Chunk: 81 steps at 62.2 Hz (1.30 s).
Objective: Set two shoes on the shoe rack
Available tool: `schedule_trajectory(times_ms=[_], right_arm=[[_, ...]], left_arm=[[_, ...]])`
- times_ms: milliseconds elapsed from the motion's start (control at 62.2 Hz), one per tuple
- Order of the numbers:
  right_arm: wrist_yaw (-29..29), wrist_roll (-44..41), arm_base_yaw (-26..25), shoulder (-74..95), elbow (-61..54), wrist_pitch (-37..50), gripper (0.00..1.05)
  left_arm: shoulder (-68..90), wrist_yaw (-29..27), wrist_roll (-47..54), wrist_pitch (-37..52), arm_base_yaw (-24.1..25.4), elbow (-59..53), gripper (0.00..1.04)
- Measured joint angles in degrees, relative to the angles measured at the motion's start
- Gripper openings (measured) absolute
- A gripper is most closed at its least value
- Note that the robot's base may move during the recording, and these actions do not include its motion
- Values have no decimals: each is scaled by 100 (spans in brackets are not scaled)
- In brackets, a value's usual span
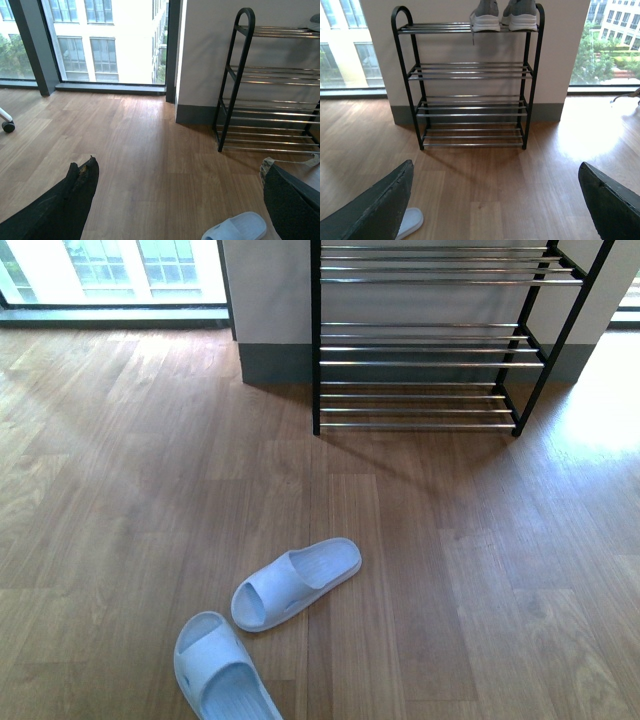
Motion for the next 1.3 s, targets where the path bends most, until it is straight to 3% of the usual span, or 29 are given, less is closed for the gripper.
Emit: schedule_trajectory(times_ms=[1302], right_arm=[[4, 0, 0, 2, 0, 0, 96]], left_arm=[[0, 2, 0, 0, 0, 0, 95]])
